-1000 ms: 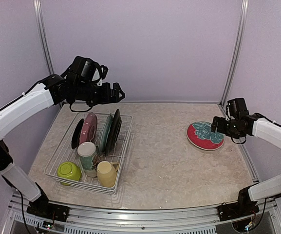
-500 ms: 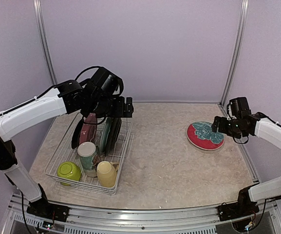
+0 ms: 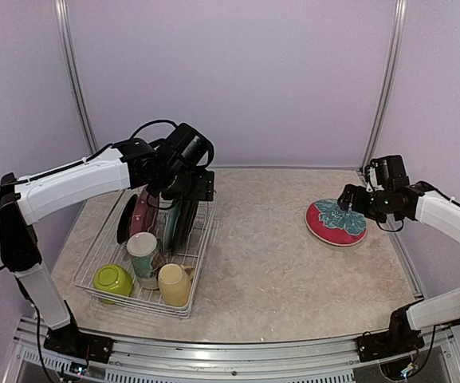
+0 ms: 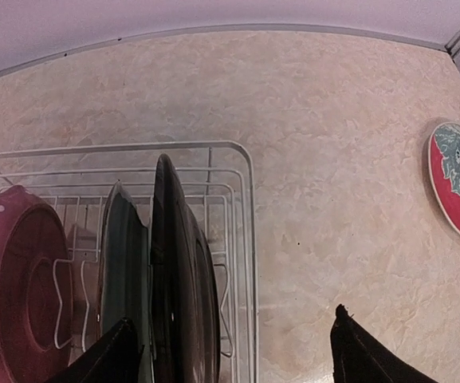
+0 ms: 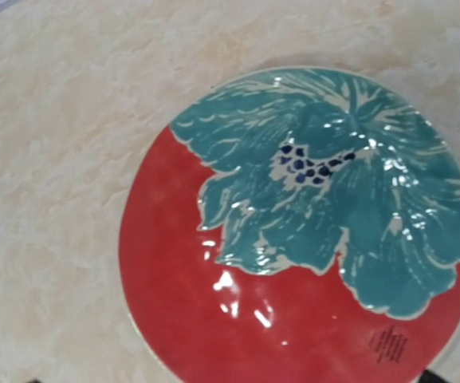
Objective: Unload the mixed dishes from the dish rack
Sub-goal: Grab the plate from the dish rack.
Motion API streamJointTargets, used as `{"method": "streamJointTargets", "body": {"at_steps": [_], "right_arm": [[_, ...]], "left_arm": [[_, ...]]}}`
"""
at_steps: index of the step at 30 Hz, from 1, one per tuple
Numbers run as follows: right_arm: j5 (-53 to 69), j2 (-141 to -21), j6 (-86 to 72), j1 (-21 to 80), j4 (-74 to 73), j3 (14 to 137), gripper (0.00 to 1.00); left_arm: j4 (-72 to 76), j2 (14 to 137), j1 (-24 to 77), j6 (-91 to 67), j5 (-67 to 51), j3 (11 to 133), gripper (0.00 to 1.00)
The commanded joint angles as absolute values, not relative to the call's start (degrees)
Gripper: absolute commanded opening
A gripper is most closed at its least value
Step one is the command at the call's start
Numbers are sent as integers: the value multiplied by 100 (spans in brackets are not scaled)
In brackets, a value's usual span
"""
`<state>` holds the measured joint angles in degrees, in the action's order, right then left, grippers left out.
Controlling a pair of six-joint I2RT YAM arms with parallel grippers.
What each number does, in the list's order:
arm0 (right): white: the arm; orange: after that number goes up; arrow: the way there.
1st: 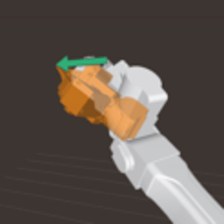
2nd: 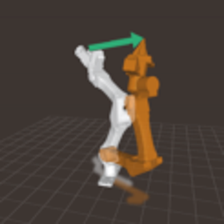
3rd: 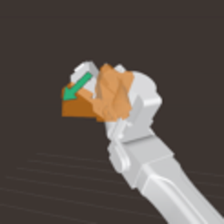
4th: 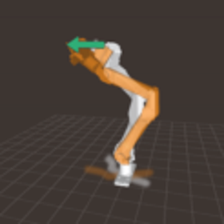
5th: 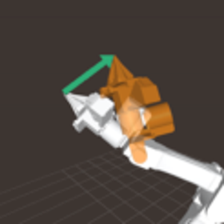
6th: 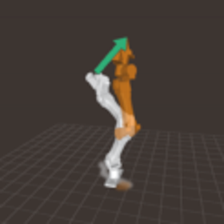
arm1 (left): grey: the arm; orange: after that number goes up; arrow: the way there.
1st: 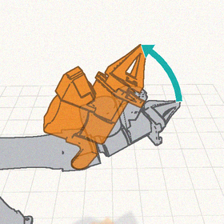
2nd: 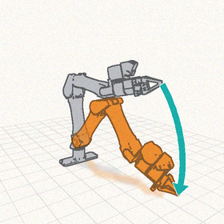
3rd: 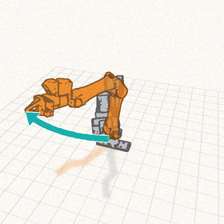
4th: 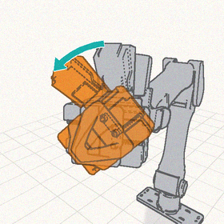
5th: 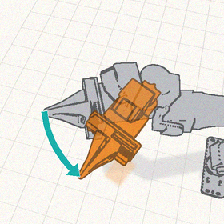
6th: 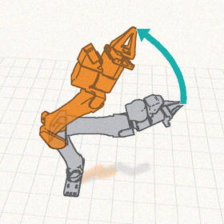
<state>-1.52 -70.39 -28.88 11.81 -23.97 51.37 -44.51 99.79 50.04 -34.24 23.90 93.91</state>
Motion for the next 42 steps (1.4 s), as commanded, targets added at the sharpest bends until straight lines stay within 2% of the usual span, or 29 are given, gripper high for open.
{"method": "streamJointTargets", "body": {"at_steps": [1,8,12,16,21,25,35,42], "right_arm": [[-57,-6951,-2986,1264,-2305,5194,99],[-9,-7035,-3046,1332,-2183,5155,100],[-9,-7074,-3088,1387,-2112,5116,100],[-9,-7106,-3111,1447,-2092,5120,100],[-9,-7120,-3111,1481,-2107,5159,100],[-9,-7145,-3129,1495,-2092,5176,100],[-9,-7274,-3190,1597,-2084,5294,100],[-83,-7335,-3204,1659,-2144,5374,100]], "left_arm": [[-4520,10106,4852,-3404,2242,9410,74],[-4512,10318,4798,-3296,1968,9437,59],[-4519,10366,4725,-3236,1719,9478,47],[-4519,10395,4710,-3199,1691,9486,43],[-4539,10431,4692,-3176,1606,9507,33],[-4562,10409,4657,-3165,1665,9544,29],[-4560,10304,4562,-3160,1428,9545,8],[-4566,10159,4531,-3147,1160,9601,4]]}}
